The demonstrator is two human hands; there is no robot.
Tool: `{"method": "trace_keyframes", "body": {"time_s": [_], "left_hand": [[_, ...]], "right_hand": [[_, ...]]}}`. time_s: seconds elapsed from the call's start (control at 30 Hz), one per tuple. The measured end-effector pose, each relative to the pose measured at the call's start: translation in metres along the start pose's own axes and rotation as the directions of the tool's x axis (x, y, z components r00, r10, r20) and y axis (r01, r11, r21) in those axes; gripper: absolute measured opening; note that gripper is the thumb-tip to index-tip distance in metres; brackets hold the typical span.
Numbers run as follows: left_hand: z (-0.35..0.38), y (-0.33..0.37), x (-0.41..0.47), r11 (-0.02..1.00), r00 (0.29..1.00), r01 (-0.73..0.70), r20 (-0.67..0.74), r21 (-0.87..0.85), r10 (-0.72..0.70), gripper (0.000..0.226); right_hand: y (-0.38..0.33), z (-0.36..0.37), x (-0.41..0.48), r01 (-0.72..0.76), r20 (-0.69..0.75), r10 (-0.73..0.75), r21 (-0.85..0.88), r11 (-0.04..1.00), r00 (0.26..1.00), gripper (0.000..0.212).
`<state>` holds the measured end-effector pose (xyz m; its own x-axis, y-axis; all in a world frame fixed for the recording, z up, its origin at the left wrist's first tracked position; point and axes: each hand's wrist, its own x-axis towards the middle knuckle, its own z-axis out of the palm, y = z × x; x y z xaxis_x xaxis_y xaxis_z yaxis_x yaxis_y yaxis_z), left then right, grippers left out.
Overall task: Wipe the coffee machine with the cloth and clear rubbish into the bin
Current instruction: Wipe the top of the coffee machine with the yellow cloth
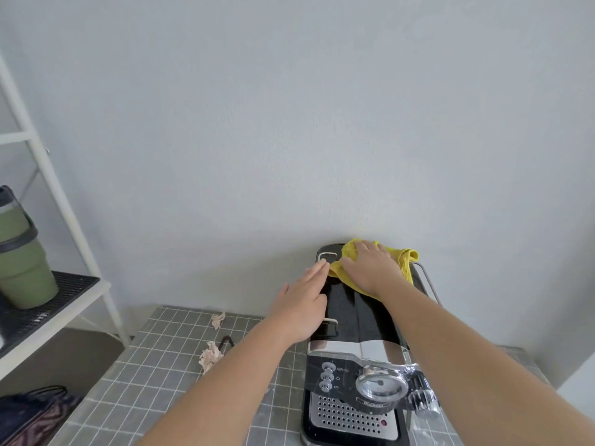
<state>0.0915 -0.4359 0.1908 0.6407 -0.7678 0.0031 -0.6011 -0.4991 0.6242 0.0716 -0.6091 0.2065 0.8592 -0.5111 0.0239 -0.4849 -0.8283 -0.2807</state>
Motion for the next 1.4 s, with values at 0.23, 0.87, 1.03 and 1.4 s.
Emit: {"method": "trace_keyframes", "body": {"time_s": [0.23,0.87,1.03,1.4], "left_hand": [[-0.012,0.004,0.012,0.987,0.994,0.033,0.095,0.157,-0.048,0.059],[0.005,-0.001,0.031,0.999,0.991,0.012,-0.135,-0.04,-0.017,0.047],[0.002,-0.001,0.032,1.0,0.992,0.023,-0.12,-0.011,-0.024,0.048],[0.0,0.043,0.019,0.926,1.0,-0.002,-0.006,0.377,0.004,0.056]], "right_hand": [[0.003,-0.001,-0.082,0.052,0.033,-0.051,-0.01,0.999,0.998,0.064],[-0.001,-0.001,-0.091,-0.132,0.068,0.134,-0.03,0.991,0.989,0.067],[-0.004,0.013,-0.147,0.18,-0.077,-0.191,-0.133,0.975,0.979,0.054],[0.045,0.051,-0.19,0.349,-0.514,-0.315,-0.032,0.936,0.798,0.041]]}}
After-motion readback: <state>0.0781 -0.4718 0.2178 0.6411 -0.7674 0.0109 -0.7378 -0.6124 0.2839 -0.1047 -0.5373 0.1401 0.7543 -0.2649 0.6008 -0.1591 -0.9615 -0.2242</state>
